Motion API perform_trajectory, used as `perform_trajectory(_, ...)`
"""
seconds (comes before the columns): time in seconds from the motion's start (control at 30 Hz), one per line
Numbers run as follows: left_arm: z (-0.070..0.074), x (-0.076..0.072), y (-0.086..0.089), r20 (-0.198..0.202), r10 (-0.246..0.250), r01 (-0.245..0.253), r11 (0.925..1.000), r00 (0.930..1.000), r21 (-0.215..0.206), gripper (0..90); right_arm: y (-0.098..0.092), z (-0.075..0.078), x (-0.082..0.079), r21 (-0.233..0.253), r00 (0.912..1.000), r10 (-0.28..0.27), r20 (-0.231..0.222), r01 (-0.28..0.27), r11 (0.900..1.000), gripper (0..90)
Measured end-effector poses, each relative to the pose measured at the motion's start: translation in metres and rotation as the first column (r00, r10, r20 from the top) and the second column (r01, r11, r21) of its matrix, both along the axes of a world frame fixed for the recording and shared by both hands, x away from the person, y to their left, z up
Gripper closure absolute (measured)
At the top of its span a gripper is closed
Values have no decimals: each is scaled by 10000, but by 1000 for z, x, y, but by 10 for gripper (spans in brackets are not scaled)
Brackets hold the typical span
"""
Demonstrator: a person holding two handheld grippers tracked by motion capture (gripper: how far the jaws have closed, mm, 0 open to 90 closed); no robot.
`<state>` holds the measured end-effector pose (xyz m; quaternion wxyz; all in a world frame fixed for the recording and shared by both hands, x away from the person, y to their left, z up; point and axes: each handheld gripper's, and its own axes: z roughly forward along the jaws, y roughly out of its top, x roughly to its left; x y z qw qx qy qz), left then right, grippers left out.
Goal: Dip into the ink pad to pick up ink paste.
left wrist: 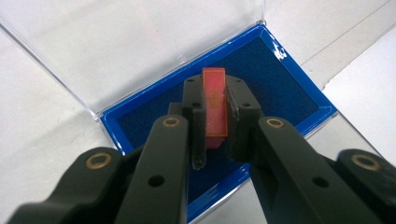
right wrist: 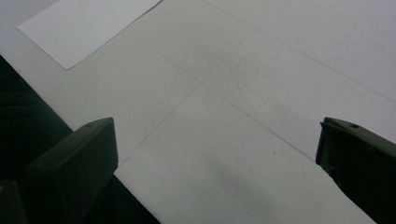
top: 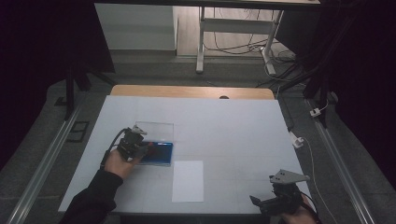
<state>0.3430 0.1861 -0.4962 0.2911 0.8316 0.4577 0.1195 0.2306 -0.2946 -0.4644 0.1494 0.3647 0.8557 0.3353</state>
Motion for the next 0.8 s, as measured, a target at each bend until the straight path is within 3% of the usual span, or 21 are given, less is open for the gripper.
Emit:
perform_trajectory(0.23,8,-3,0,401,-79,86,9998,9992,-153,800,0,0,0,4,10000,1,-7,-1,10000,0)
perform_trajectory(0.8,24,-13,4,683,-283,331,9970,9973,-703,799,0,0,0,-5,10000,29,8,-29,10000,0)
